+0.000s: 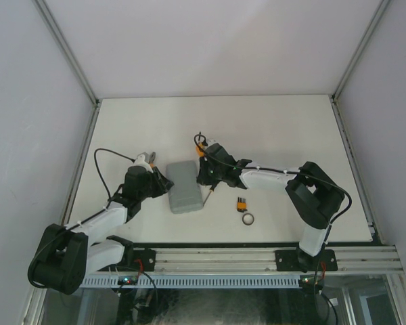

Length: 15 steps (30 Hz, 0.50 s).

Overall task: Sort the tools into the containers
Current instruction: Open the storage box at the center of the board.

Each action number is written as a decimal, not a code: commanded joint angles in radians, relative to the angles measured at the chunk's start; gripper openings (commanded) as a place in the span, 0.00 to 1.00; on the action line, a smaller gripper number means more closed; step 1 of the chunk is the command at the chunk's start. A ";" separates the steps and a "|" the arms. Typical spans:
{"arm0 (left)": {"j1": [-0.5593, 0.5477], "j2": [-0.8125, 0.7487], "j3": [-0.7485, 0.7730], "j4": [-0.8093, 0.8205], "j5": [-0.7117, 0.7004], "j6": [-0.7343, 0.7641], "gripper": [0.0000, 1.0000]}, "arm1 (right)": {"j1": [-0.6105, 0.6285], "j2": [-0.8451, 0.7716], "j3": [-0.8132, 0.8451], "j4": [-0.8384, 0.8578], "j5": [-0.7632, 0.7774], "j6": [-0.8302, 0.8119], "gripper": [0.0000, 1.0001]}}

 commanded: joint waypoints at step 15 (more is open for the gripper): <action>0.001 0.001 -0.030 -0.050 -0.003 0.011 0.36 | 0.010 0.060 0.086 -0.076 0.042 -0.019 0.12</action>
